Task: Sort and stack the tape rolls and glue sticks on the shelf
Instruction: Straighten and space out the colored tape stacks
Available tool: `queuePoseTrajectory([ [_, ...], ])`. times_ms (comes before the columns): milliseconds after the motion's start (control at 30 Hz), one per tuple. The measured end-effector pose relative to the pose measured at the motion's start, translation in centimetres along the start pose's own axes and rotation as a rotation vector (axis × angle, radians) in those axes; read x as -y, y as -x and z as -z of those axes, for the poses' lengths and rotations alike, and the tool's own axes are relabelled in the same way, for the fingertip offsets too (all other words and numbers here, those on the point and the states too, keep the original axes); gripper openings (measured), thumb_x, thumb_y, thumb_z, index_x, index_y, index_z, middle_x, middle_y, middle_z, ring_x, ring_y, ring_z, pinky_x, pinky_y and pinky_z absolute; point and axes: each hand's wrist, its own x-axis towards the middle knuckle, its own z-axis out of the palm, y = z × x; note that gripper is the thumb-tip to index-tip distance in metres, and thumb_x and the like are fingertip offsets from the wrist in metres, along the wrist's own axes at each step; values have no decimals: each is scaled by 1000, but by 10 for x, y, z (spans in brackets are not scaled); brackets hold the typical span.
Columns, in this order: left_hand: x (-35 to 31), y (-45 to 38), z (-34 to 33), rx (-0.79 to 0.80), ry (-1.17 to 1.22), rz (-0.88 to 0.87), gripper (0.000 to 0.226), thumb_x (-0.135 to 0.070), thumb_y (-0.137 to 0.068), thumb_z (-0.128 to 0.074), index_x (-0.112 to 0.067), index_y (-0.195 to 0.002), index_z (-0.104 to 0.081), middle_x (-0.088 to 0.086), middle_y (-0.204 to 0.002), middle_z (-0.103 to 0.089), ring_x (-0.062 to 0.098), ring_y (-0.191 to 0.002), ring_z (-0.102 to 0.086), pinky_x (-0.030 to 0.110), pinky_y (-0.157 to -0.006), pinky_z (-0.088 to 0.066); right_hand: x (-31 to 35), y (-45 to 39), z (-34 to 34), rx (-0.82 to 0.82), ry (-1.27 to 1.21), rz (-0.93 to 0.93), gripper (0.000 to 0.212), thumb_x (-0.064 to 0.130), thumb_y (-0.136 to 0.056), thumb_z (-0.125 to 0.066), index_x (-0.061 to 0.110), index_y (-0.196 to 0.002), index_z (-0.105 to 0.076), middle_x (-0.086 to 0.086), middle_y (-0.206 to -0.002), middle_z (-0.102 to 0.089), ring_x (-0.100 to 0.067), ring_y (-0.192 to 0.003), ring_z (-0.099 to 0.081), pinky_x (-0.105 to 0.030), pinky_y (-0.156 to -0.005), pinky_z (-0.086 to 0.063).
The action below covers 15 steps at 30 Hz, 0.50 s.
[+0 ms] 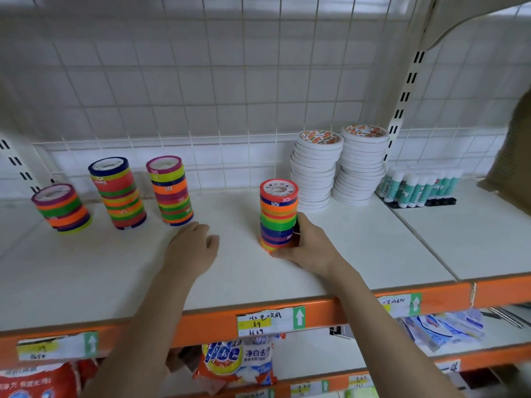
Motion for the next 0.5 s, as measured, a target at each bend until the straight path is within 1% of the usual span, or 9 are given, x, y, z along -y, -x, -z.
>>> queuePoseTrajectory([
  [167, 11, 2, 11, 45, -30, -6, 40, -32, -97, -42, -1, -119, -54, 12, -123, -54, 26, -113, -49, 35, -93, -39, 12, -8, -19, -61, 9, -22, 66, 22, -67, -83, 19, -121, -46, 5, -114, -61, -12, -102, -60, -22, -85, -47],
  [300, 22, 7, 18, 62, -82, -17, 44, -38, -97, -38, -5, -123, -51, 10, -129, -52, 24, -120, -45, 34, -99, -35, 25, -26, -42, -52, 44, -19, 67, 20, -67, -83, 15, -123, -45, 2, -117, -60, -12, -100, -56, -21, -82, -43],
  [400, 36, 10, 24, 42, -126, -15, 46, -40, -98, -35, -7, -126, -50, 8, -133, -50, 22, -127, -40, 31, -105, -29, 33, -41, -60, -53, 49, -28, 67, 19, -68, -83, 14, -123, -45, -1, -118, -60, -14, -100, -56, -22, -83, -43],
  [500, 48, 14, 24, 18, -131, -14, 49, -41, -99, -33, -10, -135, -44, 6, -141, -44, 19, -134, -33, 28, -110, -22, 38, -56, -73, -68, 38, -46, 68, 16, -67, -83, 13, -124, -45, -2, -121, -59, -18, -106, -56, -21, -82, -41],
])
